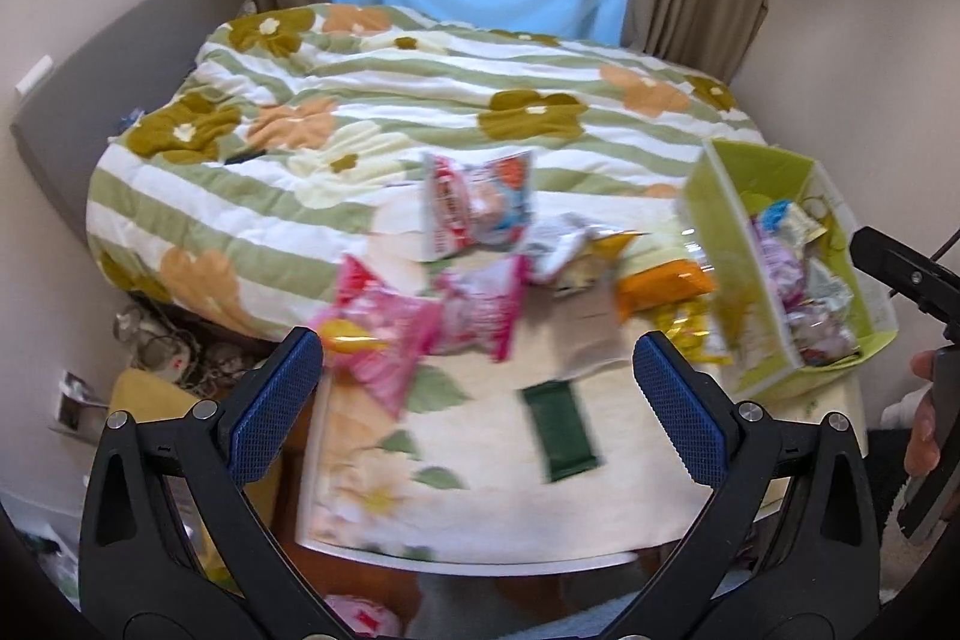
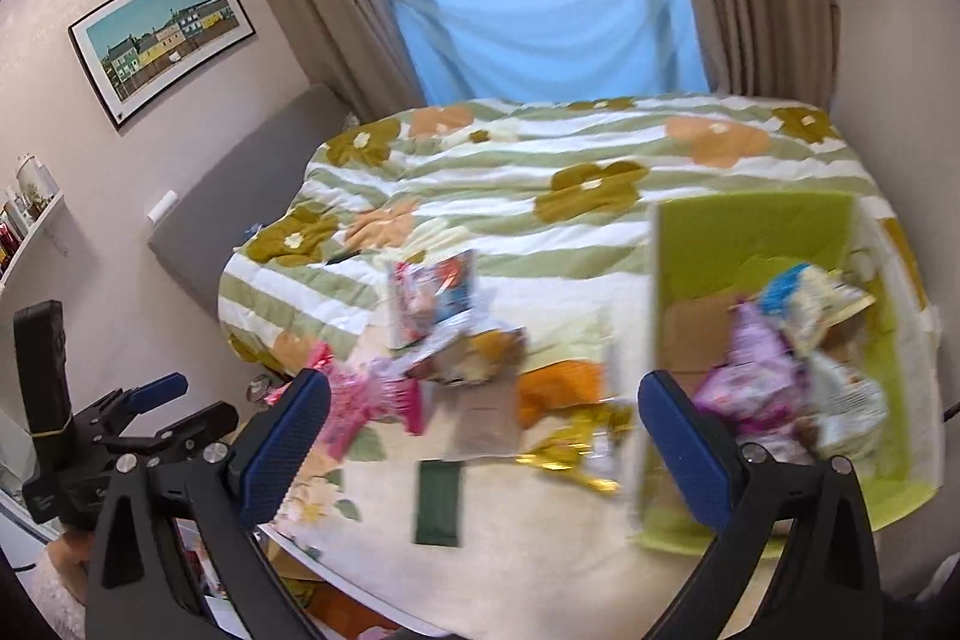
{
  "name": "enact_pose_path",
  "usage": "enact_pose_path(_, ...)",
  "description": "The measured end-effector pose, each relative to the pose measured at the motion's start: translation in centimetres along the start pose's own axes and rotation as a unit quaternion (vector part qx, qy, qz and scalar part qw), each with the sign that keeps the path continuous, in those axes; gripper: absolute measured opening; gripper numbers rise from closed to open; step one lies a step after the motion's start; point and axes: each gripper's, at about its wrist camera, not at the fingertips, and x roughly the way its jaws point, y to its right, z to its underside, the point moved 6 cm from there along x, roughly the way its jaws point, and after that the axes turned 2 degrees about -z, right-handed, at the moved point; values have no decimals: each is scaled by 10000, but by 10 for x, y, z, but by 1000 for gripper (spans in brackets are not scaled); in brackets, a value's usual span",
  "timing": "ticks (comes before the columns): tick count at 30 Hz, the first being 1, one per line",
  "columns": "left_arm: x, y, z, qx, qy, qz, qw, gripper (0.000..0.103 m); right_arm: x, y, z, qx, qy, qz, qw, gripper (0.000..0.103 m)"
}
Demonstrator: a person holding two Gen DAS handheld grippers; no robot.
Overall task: Organize snacks
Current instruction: 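Move both grippers back toward the pink snack bags, then grasp a pink snack bag with the left gripper while the right grasps another pink bag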
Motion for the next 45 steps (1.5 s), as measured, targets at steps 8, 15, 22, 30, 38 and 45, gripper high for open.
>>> enact_pose_path(8,59,-69,8,221,-436,313,9983,102,64,-40,24,312,-279,63,9991,102)
enact_pose_path(15,115,-85,20,577,-785,663,9930,102,123,-54,53,780,-531,98,9955,102)
enact_pose_path(22,159,-81,24,754,-920,625,9909,102,168,-58,62,823,-597,109,9948,102)
enact_pose_path(30,187,-73,26,957,-951,372,9902,102,210,-60,66,628,-689,74,9956,100)
enact_pose_path(38,203,-65,28,1084,-1031,277,9884,93,239,-53,67,578,-851,-37,9947,94)
enact_pose_path(45,212,-67,31,1022,-1153,147,9880,70,257,-50,66,588,-941,-113,9938,90)
